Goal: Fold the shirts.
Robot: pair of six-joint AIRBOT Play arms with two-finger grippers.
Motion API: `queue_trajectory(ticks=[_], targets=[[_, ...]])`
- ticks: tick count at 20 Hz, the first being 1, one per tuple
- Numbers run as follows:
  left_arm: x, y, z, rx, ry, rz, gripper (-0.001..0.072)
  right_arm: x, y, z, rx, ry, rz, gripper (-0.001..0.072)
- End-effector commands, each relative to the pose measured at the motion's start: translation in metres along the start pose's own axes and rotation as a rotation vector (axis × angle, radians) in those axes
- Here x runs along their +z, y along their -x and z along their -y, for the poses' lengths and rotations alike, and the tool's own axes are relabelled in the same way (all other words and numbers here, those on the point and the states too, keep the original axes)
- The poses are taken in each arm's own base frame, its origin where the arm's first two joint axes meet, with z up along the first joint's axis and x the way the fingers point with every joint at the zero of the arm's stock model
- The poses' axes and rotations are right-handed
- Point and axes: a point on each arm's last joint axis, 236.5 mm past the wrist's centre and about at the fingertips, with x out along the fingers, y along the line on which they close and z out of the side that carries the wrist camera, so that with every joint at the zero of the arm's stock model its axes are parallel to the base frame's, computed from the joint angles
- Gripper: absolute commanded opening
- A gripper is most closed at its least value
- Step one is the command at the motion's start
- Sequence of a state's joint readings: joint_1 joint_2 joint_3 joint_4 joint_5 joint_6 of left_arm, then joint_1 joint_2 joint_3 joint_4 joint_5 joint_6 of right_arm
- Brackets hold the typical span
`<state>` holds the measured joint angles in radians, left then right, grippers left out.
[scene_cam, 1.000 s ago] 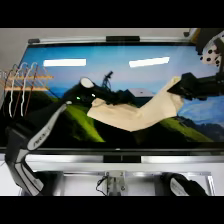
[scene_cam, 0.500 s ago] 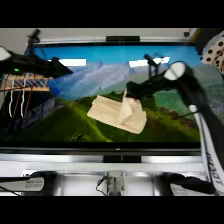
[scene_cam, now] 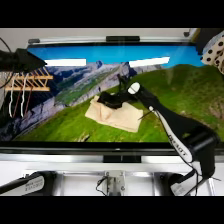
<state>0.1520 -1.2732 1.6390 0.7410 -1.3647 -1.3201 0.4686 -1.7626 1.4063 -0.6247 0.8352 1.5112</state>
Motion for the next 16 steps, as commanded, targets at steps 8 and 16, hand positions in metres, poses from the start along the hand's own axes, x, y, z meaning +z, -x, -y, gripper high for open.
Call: queue_trajectory(ticks=[8,16], targets=[[-0.021,-0.015,-0.020,0.015,0.034,-0.042,0.0034,-0.006,0.184,0.135,-0.447,0.003,-0.164,0.0654],[-0.019,-0.015,-0.021,0.017,0.038,-0.035,0.0034,-0.077,0.143,0.196,-0.349,-0.276,-0.092,0.0639]])
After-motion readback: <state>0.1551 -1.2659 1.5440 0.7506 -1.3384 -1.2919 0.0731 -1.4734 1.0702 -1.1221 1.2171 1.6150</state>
